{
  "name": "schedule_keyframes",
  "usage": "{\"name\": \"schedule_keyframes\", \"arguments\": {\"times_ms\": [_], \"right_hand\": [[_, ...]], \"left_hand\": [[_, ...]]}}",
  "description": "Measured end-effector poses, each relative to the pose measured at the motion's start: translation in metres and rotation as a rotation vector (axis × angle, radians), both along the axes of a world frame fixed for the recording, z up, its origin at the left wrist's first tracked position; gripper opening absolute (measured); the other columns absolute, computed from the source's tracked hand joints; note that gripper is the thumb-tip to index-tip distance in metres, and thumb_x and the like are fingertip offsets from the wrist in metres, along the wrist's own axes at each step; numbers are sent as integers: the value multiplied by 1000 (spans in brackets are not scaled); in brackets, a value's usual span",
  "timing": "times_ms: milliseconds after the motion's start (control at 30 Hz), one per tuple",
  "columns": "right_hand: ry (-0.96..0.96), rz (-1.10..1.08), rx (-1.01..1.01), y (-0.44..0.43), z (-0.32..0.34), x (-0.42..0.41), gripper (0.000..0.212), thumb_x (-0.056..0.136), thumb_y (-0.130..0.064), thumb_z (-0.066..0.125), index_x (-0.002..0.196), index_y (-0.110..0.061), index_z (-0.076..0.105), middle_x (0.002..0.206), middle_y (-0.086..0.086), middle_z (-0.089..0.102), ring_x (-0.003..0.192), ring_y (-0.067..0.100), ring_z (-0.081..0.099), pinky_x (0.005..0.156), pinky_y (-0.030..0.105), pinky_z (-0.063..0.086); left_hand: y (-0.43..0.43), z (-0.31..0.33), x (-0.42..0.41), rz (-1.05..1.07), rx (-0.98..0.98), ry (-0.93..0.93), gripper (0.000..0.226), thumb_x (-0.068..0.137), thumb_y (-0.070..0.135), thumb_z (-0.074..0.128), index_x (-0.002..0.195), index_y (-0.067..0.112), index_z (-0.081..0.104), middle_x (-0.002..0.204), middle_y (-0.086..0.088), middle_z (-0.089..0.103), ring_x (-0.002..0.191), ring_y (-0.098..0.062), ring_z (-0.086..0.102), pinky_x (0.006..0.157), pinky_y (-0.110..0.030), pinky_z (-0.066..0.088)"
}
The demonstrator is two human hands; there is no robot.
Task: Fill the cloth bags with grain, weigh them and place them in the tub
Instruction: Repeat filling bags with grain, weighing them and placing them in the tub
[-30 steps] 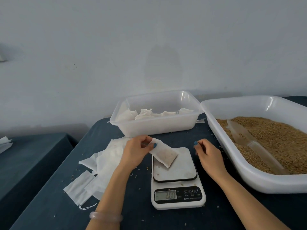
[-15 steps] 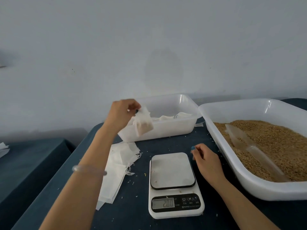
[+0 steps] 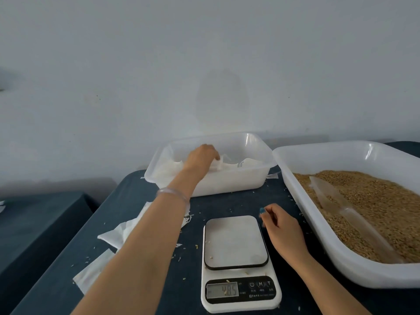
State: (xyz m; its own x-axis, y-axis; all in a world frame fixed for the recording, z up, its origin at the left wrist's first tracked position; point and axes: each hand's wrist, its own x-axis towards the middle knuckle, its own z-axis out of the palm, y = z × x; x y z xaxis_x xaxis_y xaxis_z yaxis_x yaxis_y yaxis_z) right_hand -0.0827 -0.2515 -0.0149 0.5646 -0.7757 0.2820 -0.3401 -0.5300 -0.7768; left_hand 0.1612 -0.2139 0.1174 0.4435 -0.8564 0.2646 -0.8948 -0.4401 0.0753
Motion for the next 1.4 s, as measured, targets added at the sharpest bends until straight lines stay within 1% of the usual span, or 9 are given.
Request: {"name": "schedule_keyframes", "arguments": {"times_ms": [167, 333, 500, 667, 767, 833, 900, 1133, 1400], "right_hand": [[15, 2, 8, 2, 1, 0, 16, 98, -33, 52, 83, -29, 53, 71, -6, 61, 64, 6, 58, 56, 19, 37], [30, -3, 9, 2, 2, -1, 16, 98, -31, 53, 83, -28, 53, 71, -6, 61, 64, 6, 57, 56, 18, 35], [2, -7, 16, 2, 1, -2, 15, 97, -28, 55, 82, -28, 55, 70, -6, 62, 64, 7, 58, 57, 21, 41], [-15, -6, 35, 1, 0, -1, 17, 97, -29, 56, 80, -29, 54, 70, -6, 62, 65, 7, 59, 57, 22, 40], [-13, -3, 26, 2, 1, -2, 17, 97, -29, 55, 80, -28, 55, 70, -6, 62, 66, 7, 59, 57, 23, 40], [-17, -1, 22, 2, 1, -2, 17, 97, -28, 55, 80, -27, 55, 70, -5, 62, 66, 8, 59, 57, 24, 40], [-26, 3, 17, 2, 1, -3, 17, 97, -28, 55, 80, -27, 55, 70, -5, 62, 66, 8, 59, 57, 24, 41], [-40, 9, 9, 2, 1, -4, 16, 97, -27, 55, 81, -26, 56, 70, -4, 62, 66, 8, 59, 58, 25, 42], [-44, 13, 8, 1, -1, -4, 16, 97, -28, 55, 82, -26, 56, 70, -5, 63, 67, 8, 59, 57, 23, 39]], "left_hand": [[10, -5, 10, -40, 62, 17, 52, 91, -12, 43, 129, 17, 62, 130, -6, 58, 118, -28, 57, 98, -37, 47], [24, -3, 24, -110, 37, 8, 43, 98, -3, 41, 119, 25, 67, 126, -1, 63, 114, -21, 58, 92, -37, 49], [53, 4, 31, -175, -182, 111, 29, 96, 6, 52, 106, 26, 71, 110, 12, 70, 109, -12, 60, 92, -31, 48], [110, 2, 35, -101, -402, 219, 25, 88, 5, 63, 89, 29, 69, 81, 21, 71, 78, 4, 64, 76, -14, 48], [148, -5, 40, -1, -37, 253, 25, 83, 9, 69, 84, 34, 69, 80, 16, 72, 75, 7, 63, 84, -21, 52], [168, -16, 41, 41, 355, 334, 27, 79, 14, 78, 93, 36, 68, 97, 15, 72, 87, 4, 64, 87, -21, 52], [178, -29, 41, 46, 519, 367, 37, 74, 22, 85, 103, 35, 65, 108, 13, 66, 99, -3, 62, 90, -23, 51], [193, -52, 44, 18, 513, 389, 29, 72, 35, 86, 88, 40, 62, 97, 19, 65, 91, 3, 60, 81, -15, 47], [202, -42, 49, 80, 321, 376, 10, 80, 33, 80, 81, 40, 73, 82, 26, 71, 82, 11, 64, 75, -10, 42]]}}
